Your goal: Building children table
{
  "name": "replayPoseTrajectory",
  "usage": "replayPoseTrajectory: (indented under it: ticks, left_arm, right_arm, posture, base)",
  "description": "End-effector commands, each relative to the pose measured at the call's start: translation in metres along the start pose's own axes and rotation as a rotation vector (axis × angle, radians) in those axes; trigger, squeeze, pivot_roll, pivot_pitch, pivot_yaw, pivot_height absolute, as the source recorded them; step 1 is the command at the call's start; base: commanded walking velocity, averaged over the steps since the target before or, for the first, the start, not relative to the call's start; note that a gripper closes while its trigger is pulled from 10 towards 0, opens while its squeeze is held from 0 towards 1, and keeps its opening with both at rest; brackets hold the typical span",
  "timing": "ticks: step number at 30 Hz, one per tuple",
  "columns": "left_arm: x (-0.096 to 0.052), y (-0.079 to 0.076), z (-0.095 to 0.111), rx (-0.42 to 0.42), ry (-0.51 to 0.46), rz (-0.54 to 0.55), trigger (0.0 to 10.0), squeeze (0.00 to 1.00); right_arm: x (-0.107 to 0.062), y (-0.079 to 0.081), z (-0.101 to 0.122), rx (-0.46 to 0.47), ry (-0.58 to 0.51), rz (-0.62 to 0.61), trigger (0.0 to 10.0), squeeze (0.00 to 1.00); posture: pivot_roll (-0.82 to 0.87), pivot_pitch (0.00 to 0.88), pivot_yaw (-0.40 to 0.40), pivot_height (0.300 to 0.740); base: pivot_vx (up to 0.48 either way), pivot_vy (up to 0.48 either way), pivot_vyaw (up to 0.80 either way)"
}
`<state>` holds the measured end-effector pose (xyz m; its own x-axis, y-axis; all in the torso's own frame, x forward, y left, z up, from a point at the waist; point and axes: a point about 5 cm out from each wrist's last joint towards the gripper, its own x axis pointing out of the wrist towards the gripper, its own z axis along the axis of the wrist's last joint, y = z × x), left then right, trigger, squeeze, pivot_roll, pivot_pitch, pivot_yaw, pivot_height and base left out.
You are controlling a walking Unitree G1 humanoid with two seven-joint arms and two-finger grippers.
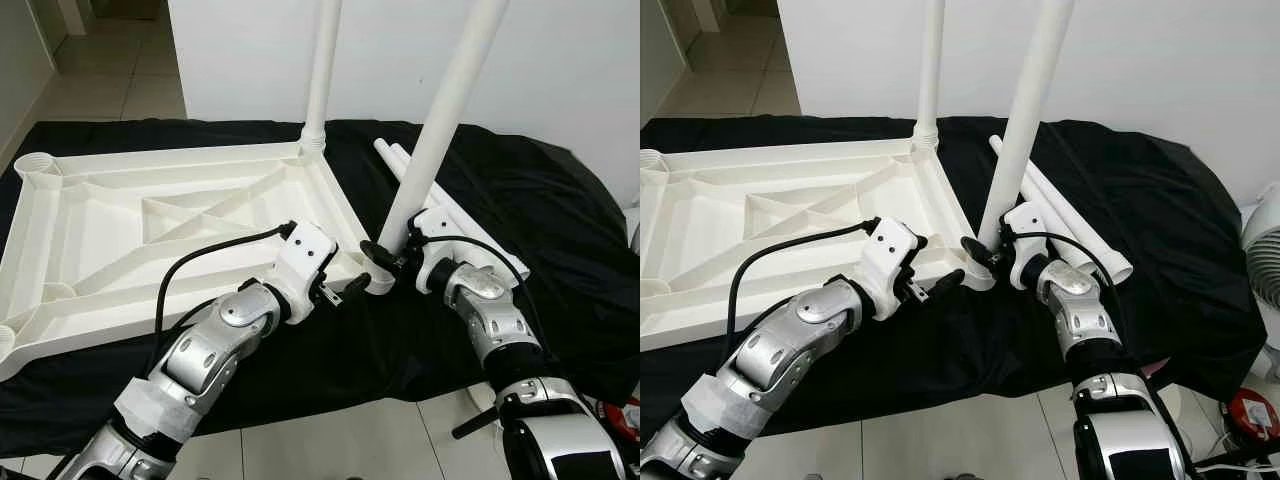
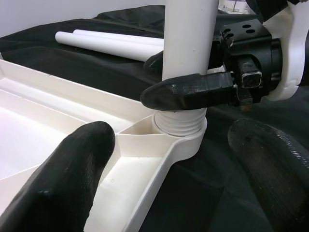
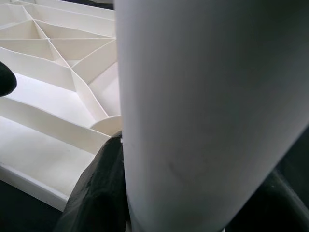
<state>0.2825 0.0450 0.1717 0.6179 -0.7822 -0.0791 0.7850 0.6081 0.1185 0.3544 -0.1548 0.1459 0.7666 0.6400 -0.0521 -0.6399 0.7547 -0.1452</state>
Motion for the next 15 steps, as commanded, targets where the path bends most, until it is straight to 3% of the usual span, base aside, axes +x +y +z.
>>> replayPoseTrajectory:
  ticks: [1, 5, 11, 15]
  left_arm:
    - [-0.001, -0.006, 0.001, 0.006, -0.003, -0.114, 10.0, 0.00]
    - [-0.001, -0.006, 0.001, 0.007, -0.003, -0.117, 10.0, 0.00]
    - [-0.002, -0.007, 0.000, 0.007, 0.002, -0.120, 10.0, 0.00]
    - [-0.002, -0.008, -0.001, 0.003, 0.004, -0.120, 10.0, 0.00]
  right_arm:
    - [-0.001, 0.004, -0.018, 0.040, 0.076, -0.018, 10.0, 0.00]
    - [0.000, 0.002, -0.020, 0.042, 0.080, -0.059, 10.0, 0.00]
    - [0.010, 0.010, -0.010, 0.096, 0.014, -0.257, 10.0, 0.00]
    - [0.013, 0.013, -0.008, 0.114, 0.013, -0.316, 10.0, 0.00]
  posture:
    - [0.05, 0.039, -0.089, 0.740]
    - [0.05, 0.041, -0.088, 0.740]
    - [0.05, 0.042, -0.090, 0.740]
    - [0.05, 0.042, -0.094, 0.740]
  base:
    - [0.000, 0.000, 0.00]
    - [0.000, 0.000, 0.00]
    - [0.000, 0.000, 0.00]
    - [0.000, 0.000, 0.00]
